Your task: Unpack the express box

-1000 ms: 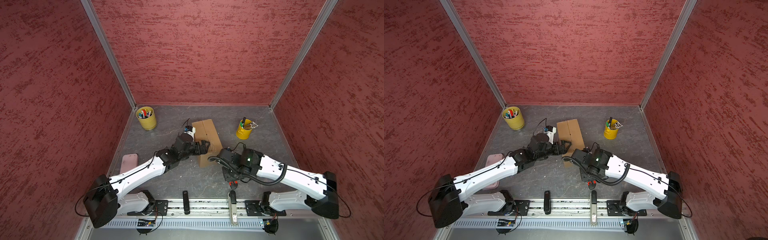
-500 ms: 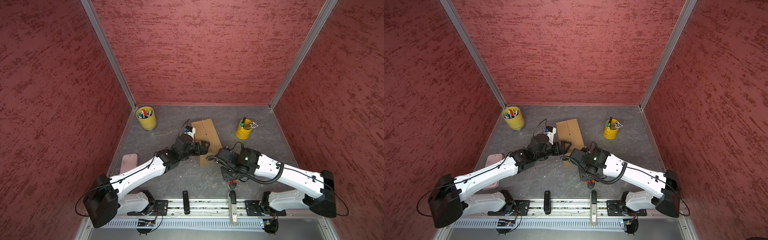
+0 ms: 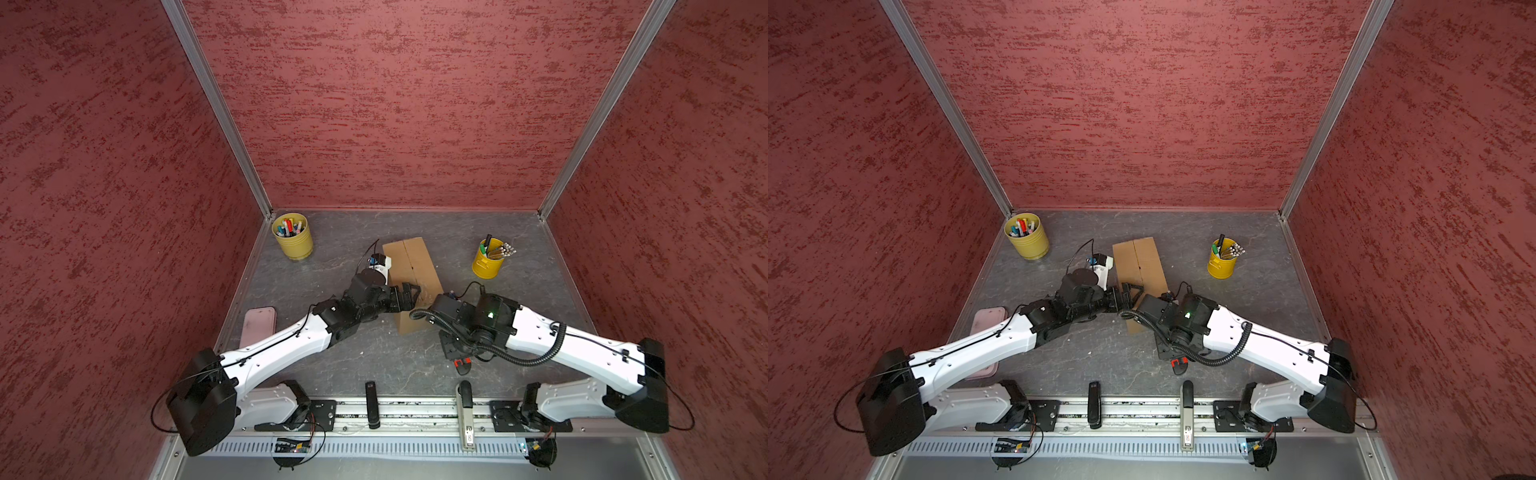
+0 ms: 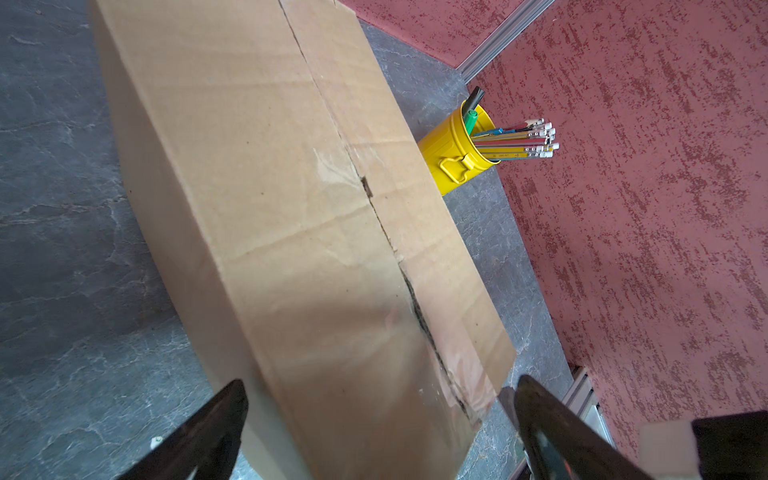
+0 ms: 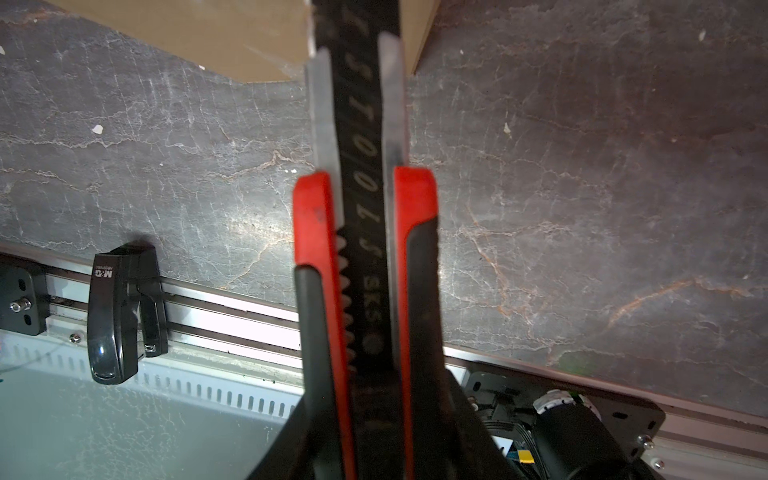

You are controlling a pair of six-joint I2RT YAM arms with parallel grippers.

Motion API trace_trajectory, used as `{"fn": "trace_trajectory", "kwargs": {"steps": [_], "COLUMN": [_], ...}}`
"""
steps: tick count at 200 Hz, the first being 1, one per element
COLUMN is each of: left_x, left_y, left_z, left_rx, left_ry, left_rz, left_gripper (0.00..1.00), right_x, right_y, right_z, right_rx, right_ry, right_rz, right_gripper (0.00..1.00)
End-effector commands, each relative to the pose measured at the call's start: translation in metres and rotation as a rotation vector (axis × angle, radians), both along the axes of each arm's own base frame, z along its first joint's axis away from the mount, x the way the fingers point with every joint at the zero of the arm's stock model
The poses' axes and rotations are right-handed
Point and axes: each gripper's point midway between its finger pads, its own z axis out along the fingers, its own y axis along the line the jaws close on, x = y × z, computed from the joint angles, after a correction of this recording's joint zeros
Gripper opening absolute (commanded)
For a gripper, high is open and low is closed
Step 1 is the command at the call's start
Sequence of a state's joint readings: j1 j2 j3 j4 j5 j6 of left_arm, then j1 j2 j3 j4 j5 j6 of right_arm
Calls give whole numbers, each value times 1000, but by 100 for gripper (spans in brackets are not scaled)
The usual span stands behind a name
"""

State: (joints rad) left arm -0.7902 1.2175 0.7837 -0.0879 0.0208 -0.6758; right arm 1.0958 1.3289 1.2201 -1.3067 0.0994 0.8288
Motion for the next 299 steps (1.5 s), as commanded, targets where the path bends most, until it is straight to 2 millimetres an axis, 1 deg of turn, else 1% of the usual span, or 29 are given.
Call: {"fn": "trace_trajectory", "kwargs": {"steps": [1,58,105,201,272,299], "left_x": [2,1,0,0,1,2], "left_y": [0,0,-1,-9,-14,-15], "left_z": [3,1,-2,-7,-7,-4], "left_rx": [-17,-19,-21,-40,-51,-58], "left_ry": [-16,-11,-6,11,14,9], "left_rz": [2,0,-6,-32,-41,-39], "left_gripper": [100,100,100,100,100,100], "right_x": [7,12,20,33,36,36], "right_y": [3,6,9,18,26,28], "right_z": [9,8,10,11,12,12], "right_rx": [7,10,18,25,25,30], "right_ry": [-38,-39,-48,-47,-43,-37], "right_rz": [-5,0,-4,6,27,35], "right_gripper": [2,2,2,2,2,2]}}
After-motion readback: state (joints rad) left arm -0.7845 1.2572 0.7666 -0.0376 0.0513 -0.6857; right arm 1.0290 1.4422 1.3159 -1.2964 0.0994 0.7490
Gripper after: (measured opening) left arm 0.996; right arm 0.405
